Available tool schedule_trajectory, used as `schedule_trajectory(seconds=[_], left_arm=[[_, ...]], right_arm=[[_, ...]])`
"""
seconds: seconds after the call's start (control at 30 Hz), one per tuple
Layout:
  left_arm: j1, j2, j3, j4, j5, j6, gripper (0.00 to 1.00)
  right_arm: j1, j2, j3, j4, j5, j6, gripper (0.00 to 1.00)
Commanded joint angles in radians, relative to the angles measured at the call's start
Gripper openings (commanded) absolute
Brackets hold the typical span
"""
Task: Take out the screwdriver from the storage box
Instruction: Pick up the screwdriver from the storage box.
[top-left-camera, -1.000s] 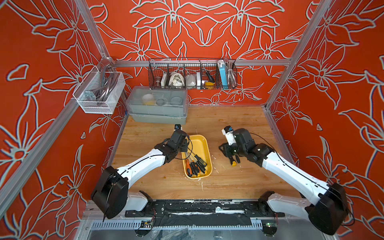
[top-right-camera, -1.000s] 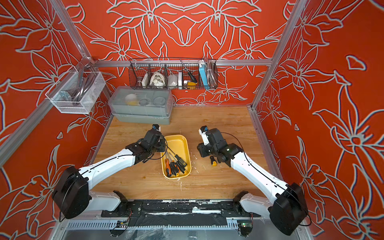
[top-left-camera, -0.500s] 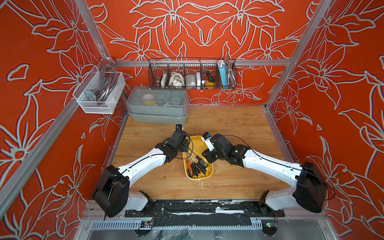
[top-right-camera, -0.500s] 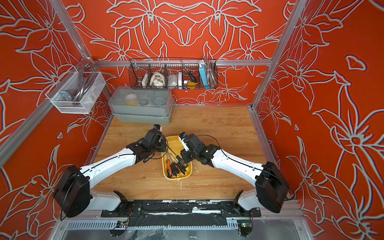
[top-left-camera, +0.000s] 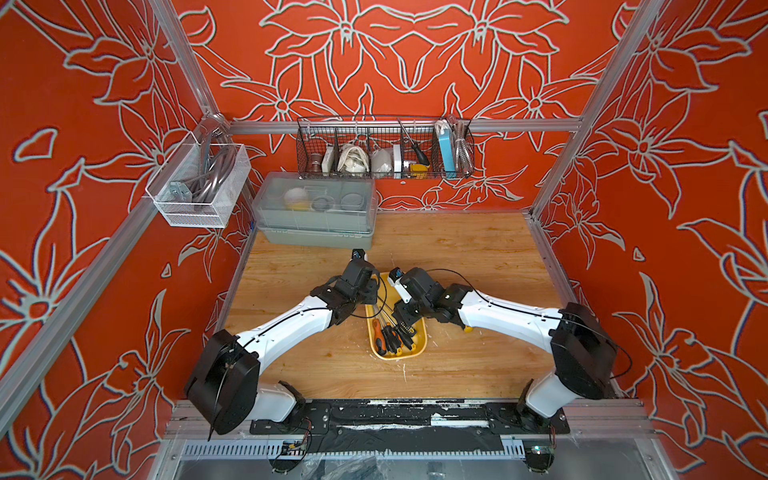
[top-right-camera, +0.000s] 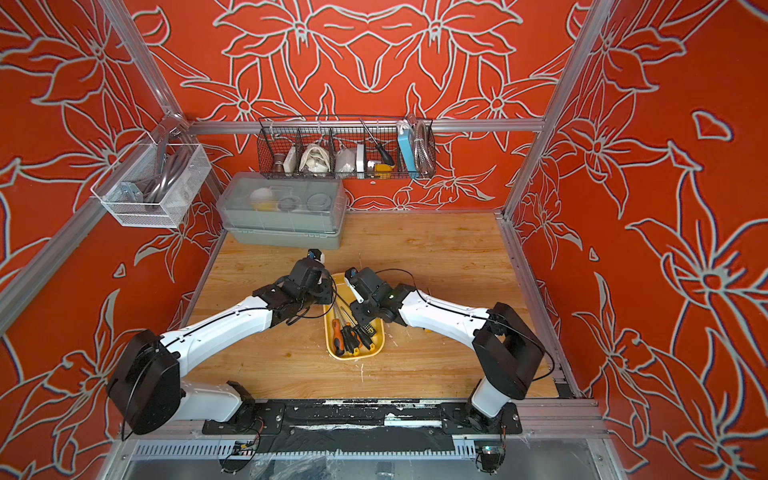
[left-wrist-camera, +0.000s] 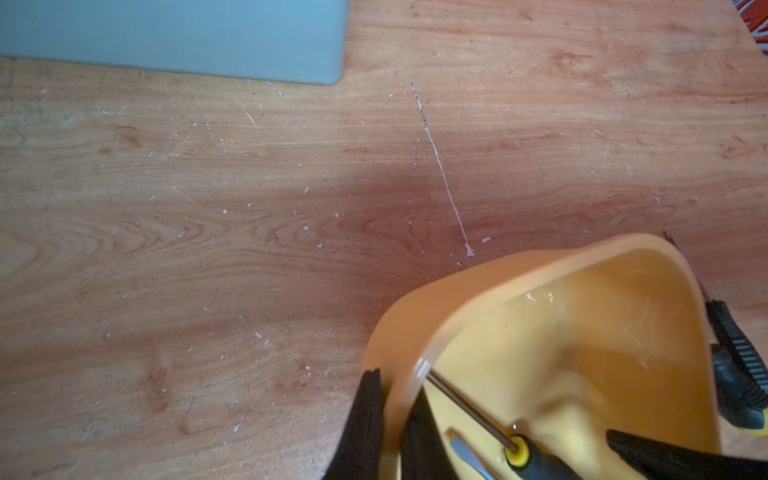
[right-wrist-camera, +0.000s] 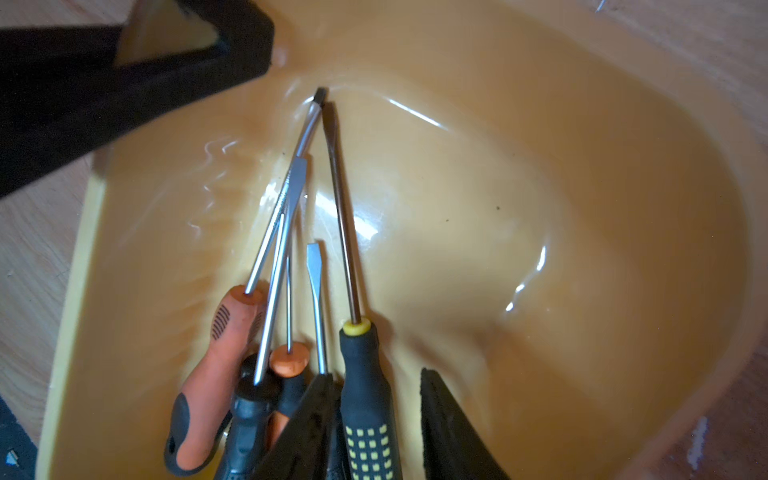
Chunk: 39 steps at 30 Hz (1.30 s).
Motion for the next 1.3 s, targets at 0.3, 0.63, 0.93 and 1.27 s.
schedule_trajectory(seconds=[0.3,0.63,0.93,1.27], left_arm=[[0.007,-0.001,0.043,0.048,0.024,-0.015,0.00],[0.007,-0.006,0.041,0.047,0.025,-0.015,0.00],[0.008,-0.005,0.038,0.051,0.026,-0.016,0.00],[0.008,-0.005,0.038,0.051,0.025,-0.016,0.00]], right_arm=[[0.015,0.081,0.051,-0.094,0.020,-0.028,0.39],[0.017,0.137,0.065,-0.109,0.017,-0.025,0.38],[0.018,0.186,0.093,-0.154,0.047,-0.019,0.34],[0.018,0.212,0.117,-0.196,0.079,0.005,0.19]])
